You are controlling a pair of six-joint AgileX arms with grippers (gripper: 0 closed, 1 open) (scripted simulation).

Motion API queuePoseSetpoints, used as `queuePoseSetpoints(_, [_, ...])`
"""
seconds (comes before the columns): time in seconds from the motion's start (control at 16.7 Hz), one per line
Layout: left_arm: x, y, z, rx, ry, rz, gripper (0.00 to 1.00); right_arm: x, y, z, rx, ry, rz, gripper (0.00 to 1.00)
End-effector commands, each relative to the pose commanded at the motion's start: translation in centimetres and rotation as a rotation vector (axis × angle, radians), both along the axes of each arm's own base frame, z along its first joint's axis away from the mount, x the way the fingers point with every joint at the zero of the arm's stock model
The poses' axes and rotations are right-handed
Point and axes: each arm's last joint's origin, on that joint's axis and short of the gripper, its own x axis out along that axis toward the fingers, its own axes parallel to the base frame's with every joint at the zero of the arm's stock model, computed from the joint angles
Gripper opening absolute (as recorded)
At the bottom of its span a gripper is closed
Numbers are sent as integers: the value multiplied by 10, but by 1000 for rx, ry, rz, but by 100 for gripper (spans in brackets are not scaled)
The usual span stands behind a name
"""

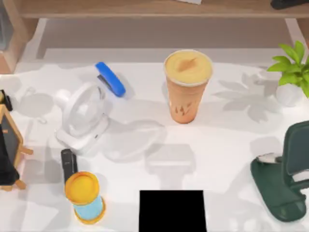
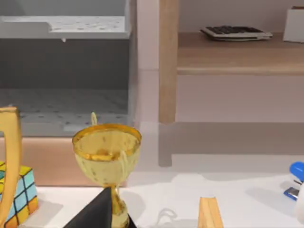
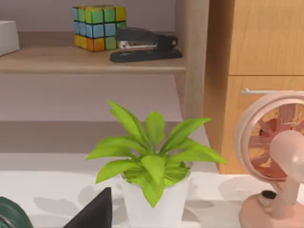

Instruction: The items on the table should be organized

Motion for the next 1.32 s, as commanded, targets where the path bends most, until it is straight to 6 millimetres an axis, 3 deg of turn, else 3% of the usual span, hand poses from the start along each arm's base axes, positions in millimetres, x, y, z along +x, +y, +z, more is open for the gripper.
queuePoseSetpoints(0.3, [0, 0, 0, 0, 0, 0, 100, 1, -1, 9, -60, 41, -15, 100])
queuePoseSetpoints(0.66, [0, 0, 0, 0, 0, 0, 100, 19, -9, 48, -440, 345, -4, 100])
queuePoseSetpoints(1.02, [0, 0, 0, 0, 0, 0, 100, 76, -28, 80, -967, 778, 284, 100])
queuePoseSetpoints(1.32, [0, 0, 0, 0, 0, 0, 100, 137, -53, 79, -1246, 1023, 712, 100])
